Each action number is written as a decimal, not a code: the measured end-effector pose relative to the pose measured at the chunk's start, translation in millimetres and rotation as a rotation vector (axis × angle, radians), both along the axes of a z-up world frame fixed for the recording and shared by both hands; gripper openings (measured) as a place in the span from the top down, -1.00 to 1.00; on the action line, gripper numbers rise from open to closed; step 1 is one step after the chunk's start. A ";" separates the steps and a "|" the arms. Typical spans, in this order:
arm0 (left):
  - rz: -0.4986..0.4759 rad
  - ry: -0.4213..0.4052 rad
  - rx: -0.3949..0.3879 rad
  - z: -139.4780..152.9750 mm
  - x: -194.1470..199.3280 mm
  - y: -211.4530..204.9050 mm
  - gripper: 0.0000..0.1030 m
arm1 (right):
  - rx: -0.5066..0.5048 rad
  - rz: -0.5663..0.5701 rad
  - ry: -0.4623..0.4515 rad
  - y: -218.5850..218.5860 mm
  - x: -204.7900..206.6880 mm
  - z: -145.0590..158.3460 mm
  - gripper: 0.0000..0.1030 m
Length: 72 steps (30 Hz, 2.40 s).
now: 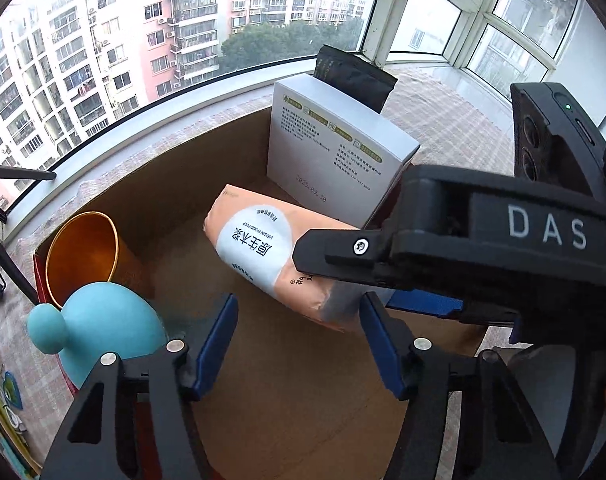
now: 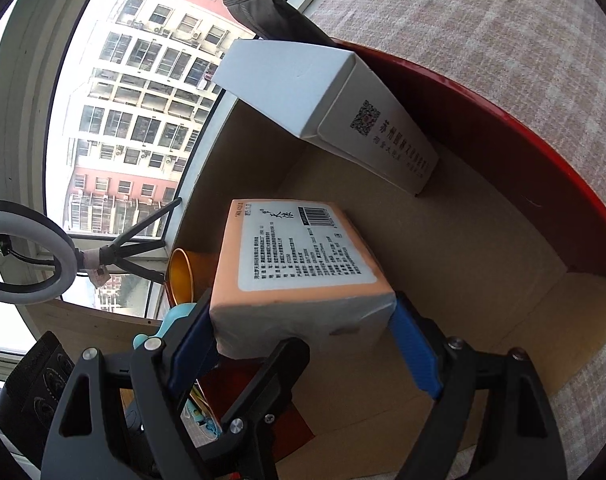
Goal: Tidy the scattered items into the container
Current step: 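Lower the tissue pack into the red box and open the right gripper, then push the tissue pack upright against the white box with the right gripper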
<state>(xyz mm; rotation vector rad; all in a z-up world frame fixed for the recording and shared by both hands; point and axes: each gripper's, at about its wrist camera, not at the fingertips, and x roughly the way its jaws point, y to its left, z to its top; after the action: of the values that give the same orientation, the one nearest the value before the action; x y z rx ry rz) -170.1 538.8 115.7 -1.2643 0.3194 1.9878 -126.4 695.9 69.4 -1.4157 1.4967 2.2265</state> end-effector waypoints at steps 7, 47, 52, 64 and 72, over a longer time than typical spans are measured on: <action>-0.004 0.010 -0.003 1.6 4.3 -5.4 0.03 | 0.039 0.073 -0.012 -5.8 5.3 16.9 -0.61; 0.096 0.014 0.207 60.4 40.0 -153.6 -0.01 | 0.737 0.745 -0.117 -132.9 -51.9 8.9 -0.38; 0.119 0.013 0.234 59.9 36.1 -167.8 -0.01 | 0.863 0.758 -0.179 -150.3 -56.1 -7.5 -0.53; 0.067 0.031 0.219 59.8 39.4 -161.9 -0.08 | 0.743 0.653 -0.117 -111.3 -51.5 0.8 -0.19; -0.071 0.009 0.133 42.9 43.4 -95.7 -0.14 | 0.388 0.478 -0.039 -32.9 -33.8 17.3 0.18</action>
<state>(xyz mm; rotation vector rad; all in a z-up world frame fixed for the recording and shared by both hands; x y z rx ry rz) -126.7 443.1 158.6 -1.1449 0.2294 1.9218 -160.2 663.0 86.7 -1.7964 0.6976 2.5375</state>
